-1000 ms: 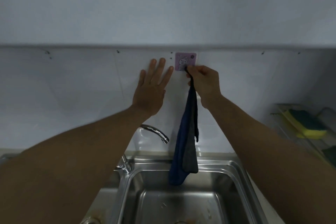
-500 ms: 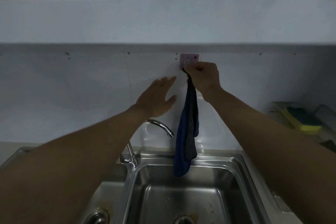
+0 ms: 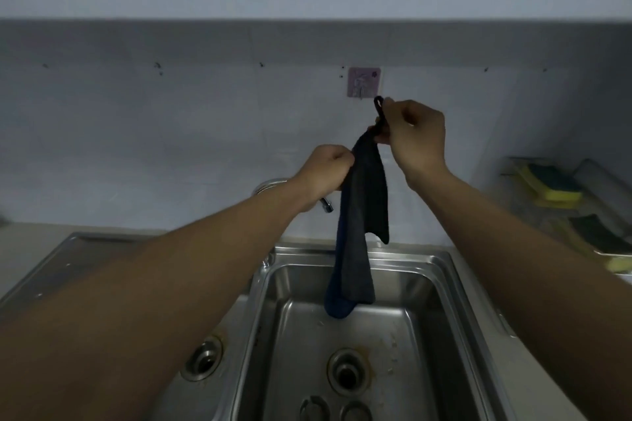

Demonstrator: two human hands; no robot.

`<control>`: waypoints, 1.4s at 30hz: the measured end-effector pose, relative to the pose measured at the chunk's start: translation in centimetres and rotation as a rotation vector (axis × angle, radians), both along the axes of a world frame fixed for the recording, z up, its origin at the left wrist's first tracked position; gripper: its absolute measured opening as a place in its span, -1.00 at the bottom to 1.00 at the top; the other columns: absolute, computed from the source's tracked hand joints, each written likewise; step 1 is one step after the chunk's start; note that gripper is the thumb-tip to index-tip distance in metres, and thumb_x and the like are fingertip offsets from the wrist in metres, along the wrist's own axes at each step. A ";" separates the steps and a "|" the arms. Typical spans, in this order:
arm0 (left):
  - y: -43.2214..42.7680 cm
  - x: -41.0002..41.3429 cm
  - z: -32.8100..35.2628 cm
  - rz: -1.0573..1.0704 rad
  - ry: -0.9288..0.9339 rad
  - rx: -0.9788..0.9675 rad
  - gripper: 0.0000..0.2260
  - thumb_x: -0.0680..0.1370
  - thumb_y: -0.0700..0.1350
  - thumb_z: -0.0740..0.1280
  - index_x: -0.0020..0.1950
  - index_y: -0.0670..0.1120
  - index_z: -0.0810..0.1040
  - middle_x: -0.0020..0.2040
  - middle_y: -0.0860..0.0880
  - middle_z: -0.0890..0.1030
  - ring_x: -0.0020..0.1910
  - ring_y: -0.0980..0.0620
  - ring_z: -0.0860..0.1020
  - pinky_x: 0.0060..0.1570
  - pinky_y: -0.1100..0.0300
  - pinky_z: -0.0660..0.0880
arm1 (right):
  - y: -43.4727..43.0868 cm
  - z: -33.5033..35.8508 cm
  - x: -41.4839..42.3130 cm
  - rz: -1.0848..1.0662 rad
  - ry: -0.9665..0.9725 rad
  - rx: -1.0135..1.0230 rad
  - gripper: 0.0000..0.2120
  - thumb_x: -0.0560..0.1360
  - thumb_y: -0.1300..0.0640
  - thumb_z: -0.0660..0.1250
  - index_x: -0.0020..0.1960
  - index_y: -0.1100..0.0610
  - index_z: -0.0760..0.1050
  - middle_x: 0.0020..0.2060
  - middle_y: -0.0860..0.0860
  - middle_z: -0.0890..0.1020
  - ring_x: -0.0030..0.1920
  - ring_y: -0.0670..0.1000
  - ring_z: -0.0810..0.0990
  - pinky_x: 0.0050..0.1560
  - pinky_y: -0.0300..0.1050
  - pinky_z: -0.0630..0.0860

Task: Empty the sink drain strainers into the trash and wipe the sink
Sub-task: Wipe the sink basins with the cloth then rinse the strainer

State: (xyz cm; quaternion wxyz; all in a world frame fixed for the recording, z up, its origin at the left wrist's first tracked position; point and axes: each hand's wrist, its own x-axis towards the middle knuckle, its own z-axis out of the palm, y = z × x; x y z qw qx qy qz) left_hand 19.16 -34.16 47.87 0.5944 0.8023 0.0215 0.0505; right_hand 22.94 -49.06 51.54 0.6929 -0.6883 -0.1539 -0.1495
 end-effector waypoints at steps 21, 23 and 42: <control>11.0 -15.8 -3.6 -0.139 0.216 -0.227 -0.58 0.51 0.01 0.42 0.28 -0.21 0.56 0.12 -0.14 0.70 0.10 -0.04 0.67 0.18 0.05 0.58 | 8.5 -8.6 -17.1 0.259 0.244 -0.132 -0.84 0.54 0.04 0.43 -0.06 0.10 0.73 -0.18 0.08 0.74 -0.17 -0.02 0.69 -0.16 -0.13 0.62; 13.4 -17.6 -4.9 -0.173 0.257 -0.089 -0.68 0.48 -0.16 0.48 0.22 -0.13 0.60 0.07 -0.05 0.72 0.09 -0.01 0.68 0.13 0.10 0.59 | 9.7 -8.6 -17.9 0.274 0.242 -0.131 -0.81 0.56 0.01 0.41 -0.08 0.10 0.73 -0.21 0.03 0.74 -0.21 -0.06 0.68 -0.24 -0.21 0.57; 24.0 -23.7 -7.3 0.112 0.451 -0.078 -0.18 0.47 0.06 0.53 0.56 -0.09 0.13 0.25 -0.05 0.45 0.02 0.08 0.54 -0.18 0.21 0.50 | 9.3 -6.1 -20.4 0.608 0.809 -1.123 -0.54 0.30 0.08 0.64 0.13 0.17 0.63 0.02 0.10 0.72 0.04 0.05 0.69 -0.01 -0.17 0.59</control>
